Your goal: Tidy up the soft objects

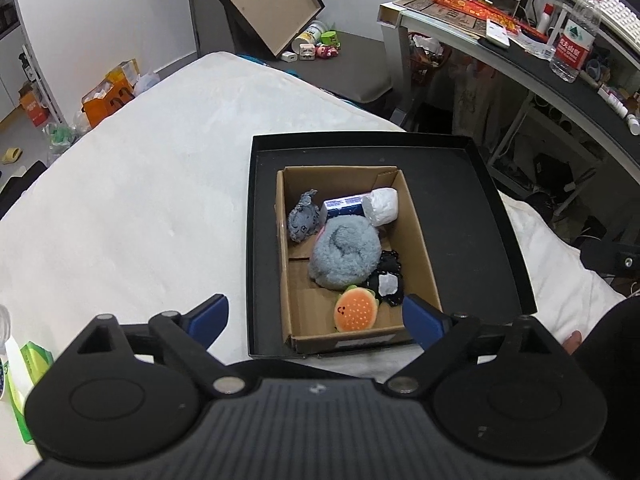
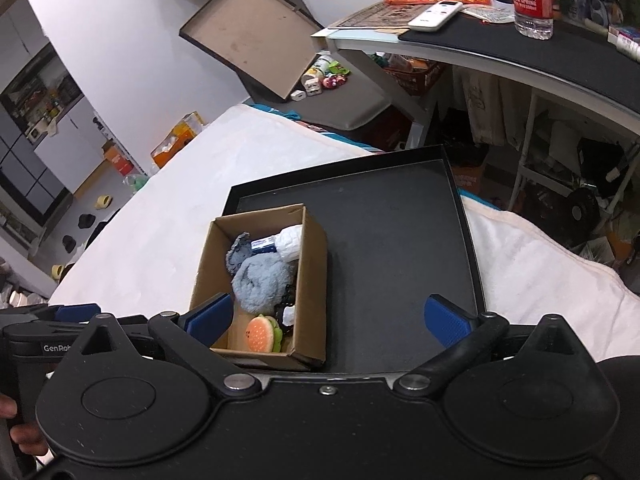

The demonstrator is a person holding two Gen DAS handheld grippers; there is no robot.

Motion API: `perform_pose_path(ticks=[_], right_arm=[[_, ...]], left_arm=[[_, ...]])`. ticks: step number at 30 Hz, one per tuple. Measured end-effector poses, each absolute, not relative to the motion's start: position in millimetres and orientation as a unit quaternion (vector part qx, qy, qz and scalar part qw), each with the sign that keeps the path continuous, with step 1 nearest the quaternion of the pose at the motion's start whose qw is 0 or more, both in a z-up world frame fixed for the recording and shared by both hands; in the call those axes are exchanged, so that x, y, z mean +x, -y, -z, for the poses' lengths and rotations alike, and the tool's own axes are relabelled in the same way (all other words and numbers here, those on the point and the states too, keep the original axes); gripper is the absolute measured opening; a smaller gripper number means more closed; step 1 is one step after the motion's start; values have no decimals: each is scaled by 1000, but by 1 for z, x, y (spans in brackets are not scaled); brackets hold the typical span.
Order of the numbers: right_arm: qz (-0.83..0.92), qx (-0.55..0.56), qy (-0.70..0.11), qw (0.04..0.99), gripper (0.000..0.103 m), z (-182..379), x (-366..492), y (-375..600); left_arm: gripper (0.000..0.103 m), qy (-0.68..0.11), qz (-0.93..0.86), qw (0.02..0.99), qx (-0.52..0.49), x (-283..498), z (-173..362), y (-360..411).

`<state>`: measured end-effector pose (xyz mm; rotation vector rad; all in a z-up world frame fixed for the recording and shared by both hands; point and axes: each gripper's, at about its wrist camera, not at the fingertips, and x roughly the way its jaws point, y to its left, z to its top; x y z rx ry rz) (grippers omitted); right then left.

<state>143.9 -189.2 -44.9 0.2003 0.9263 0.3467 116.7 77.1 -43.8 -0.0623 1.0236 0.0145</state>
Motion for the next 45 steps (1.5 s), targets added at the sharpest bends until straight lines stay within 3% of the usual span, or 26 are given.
perform_pose_path(ticks=[45], right_arm=[[-153, 97, -424, 888, 103, 38, 100, 191]], left_arm=[[94, -476, 25, 879, 3, 78, 34, -45]])
